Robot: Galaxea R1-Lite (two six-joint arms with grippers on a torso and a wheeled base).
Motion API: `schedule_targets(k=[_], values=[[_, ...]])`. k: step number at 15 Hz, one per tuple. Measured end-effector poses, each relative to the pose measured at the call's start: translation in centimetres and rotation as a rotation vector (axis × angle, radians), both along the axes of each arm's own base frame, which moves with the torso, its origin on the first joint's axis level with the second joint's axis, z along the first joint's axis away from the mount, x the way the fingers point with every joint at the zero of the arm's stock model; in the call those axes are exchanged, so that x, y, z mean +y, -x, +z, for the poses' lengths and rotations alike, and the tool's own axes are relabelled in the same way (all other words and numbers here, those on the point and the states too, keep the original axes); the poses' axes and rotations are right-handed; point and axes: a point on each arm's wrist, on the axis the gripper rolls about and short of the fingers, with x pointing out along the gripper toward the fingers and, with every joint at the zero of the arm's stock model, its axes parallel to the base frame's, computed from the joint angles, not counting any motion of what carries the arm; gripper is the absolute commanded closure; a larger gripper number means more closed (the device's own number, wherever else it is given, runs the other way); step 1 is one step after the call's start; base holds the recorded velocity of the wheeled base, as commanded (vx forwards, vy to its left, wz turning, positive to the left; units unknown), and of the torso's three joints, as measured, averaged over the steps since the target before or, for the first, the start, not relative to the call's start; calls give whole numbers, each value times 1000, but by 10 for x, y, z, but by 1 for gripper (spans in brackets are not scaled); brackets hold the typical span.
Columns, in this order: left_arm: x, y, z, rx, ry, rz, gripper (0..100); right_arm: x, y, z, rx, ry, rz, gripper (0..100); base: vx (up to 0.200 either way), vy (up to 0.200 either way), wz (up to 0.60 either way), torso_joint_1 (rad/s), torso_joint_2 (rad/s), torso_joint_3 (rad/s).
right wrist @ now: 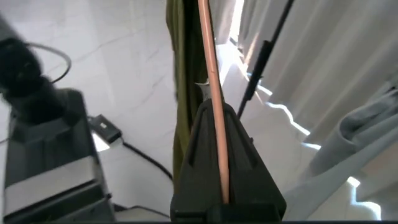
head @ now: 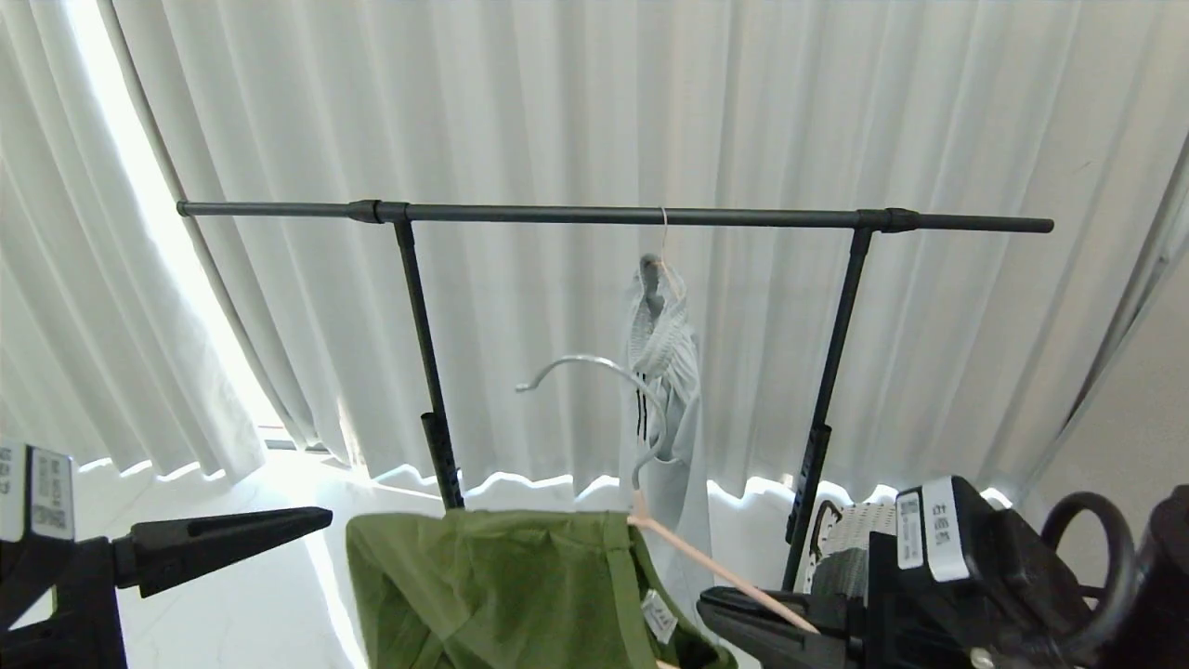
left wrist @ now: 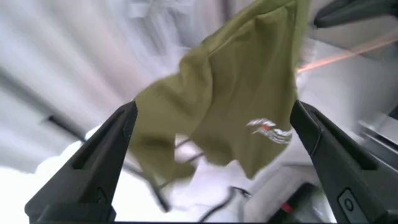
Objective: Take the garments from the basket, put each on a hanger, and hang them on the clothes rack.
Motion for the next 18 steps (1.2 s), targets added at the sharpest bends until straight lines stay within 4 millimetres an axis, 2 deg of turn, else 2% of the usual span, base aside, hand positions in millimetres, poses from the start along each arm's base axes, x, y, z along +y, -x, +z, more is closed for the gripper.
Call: schedule_targets(k=[3,6,11,16,17,18], values=[[3,8,-15,19,-38,-256,0,-7,28,-9,10,27,110,100,0,0,0,0,0,0],[-1,11,-23,50,-56,-359,0,-11,44,-14,18,43,182,100,0,0,0,0,0,0],[-19,2,-28,76,-68,-384,0,-11,50,-14,23,39,206,100,0,0,0,0,0,0],[-33,-5,-44,149,-120,-425,0,-11,51,-14,20,37,212,100,0,0,0,0,0,0],[-34,-5,-46,157,-122,-441,100,-11,51,-14,19,38,212,100,0,0,0,0,0,0],[-34,-5,-46,161,-124,-442,100,-11,51,-13,18,37,213,100,0,0,0,0,0,0]])
